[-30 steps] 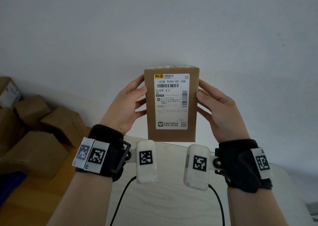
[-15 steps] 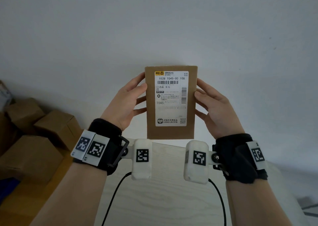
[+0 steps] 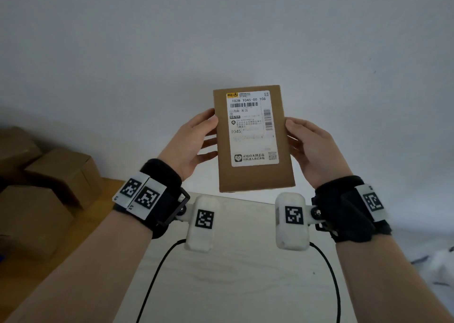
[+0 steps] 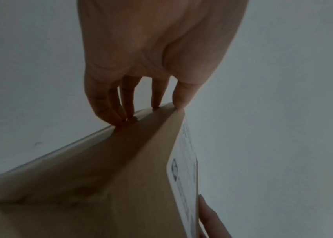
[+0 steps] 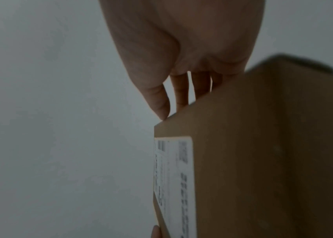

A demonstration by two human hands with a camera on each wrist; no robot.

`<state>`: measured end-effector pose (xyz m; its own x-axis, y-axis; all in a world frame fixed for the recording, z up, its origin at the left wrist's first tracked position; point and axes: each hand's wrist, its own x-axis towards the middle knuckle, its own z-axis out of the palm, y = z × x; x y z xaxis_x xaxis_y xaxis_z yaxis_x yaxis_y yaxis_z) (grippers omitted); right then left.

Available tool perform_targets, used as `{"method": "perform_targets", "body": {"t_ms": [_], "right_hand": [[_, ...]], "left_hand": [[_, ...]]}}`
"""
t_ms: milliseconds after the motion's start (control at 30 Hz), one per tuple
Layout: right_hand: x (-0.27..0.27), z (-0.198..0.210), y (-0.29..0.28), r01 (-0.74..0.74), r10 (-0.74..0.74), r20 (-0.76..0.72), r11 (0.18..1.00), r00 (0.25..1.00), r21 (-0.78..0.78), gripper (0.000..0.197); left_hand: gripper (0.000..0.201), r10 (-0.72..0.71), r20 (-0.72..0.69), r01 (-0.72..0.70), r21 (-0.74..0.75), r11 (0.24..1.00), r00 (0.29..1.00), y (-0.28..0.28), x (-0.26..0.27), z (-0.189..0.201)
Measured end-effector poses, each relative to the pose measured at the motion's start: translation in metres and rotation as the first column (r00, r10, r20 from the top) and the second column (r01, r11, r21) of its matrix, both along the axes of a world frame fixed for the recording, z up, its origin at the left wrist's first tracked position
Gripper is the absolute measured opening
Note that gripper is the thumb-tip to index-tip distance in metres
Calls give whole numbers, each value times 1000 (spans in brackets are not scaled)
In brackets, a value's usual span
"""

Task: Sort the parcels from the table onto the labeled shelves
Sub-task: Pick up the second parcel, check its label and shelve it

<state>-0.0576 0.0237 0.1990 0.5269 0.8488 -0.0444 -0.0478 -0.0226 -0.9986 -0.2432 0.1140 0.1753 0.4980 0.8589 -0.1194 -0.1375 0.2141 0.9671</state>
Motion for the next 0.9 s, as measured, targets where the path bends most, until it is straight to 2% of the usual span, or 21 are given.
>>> {"method": "perform_targets", "body": {"t_ms": [133, 200, 267, 433, 633, 767, 900], "right_hand": [[-5, -5, -9, 51, -54, -40, 996, 998, -73, 27], [-5, -9, -15, 67, -75, -85, 993, 994, -98, 26], [-6, -15, -23, 90, -103, -127, 990, 987, -105, 27], [0, -34, -53, 153, -172, -207, 983, 963, -102, 27], [10, -37, -115, 204, -212, -112, 976, 971, -72, 36], [21, -23, -165, 242, -241, -62, 970, 969, 12, 37], [36, 1, -237, 267, -269, 6, 958, 963, 105, 39]], "left_hand": [[21, -12, 64, 17, -67, 998, 998, -7, 6, -9], [29, -13, 83, 19, -71, 997, 996, -12, 9, -15], [36, 1, 113, 6, -62, 998, 994, -17, 13, -22], [32, 45, 129, -45, -8, 999, 991, -39, 30, -34], [33, -36, 53, 34, 45, 998, 998, -85, 53, -31], [34, -86, 100, 79, 66, 995, 991, -124, 70, -8], [31, -149, 157, 133, 107, 985, 976, -186, 93, 18]]}}
